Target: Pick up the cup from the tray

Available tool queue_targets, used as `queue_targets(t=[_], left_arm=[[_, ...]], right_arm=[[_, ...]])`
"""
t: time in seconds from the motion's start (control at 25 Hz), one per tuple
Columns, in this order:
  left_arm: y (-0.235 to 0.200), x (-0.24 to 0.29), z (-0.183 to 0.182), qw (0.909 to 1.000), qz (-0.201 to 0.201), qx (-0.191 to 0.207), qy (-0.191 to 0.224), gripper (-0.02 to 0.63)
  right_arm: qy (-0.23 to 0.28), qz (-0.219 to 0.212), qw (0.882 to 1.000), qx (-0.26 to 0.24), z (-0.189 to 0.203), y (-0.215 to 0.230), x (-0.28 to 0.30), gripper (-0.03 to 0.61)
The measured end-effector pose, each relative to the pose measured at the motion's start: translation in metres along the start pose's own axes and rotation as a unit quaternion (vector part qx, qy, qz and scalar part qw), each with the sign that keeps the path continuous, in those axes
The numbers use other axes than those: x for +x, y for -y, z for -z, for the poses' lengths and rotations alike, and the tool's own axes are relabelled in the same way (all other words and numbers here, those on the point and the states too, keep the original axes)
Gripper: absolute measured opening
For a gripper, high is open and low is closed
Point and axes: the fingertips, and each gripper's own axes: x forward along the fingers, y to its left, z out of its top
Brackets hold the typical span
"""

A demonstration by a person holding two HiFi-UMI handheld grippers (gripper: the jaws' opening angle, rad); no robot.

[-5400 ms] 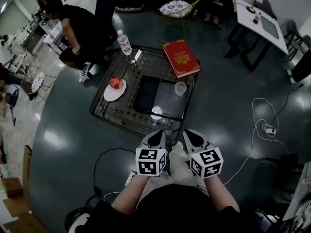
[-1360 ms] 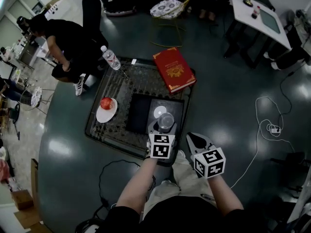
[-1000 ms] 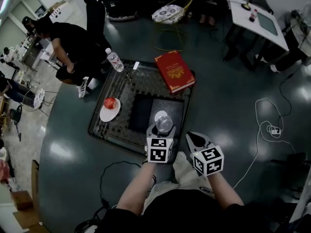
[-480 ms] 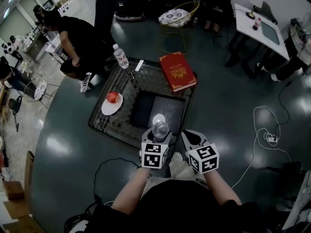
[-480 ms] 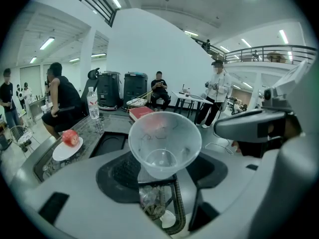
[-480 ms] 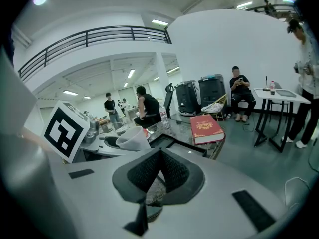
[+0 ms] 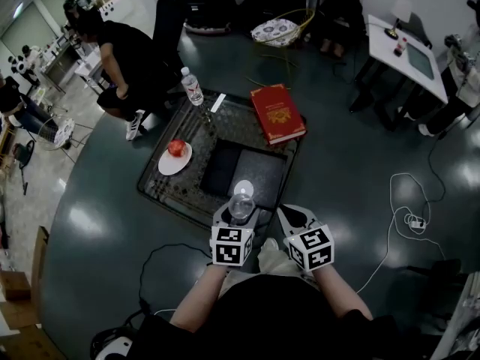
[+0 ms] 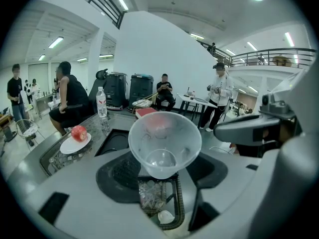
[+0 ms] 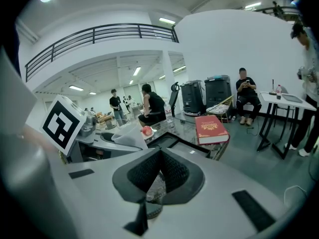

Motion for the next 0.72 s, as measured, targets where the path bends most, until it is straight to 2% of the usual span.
queue_targets(t=[0.72], left_arm=[[-0.0062,0.0035,-0.0054,1.0,-0.002,0.0,0.004,0.284]], right_arm=[[-0.009,-0.011,1.0,-0.008,0.0024,-0.0063,0.007,0.009]])
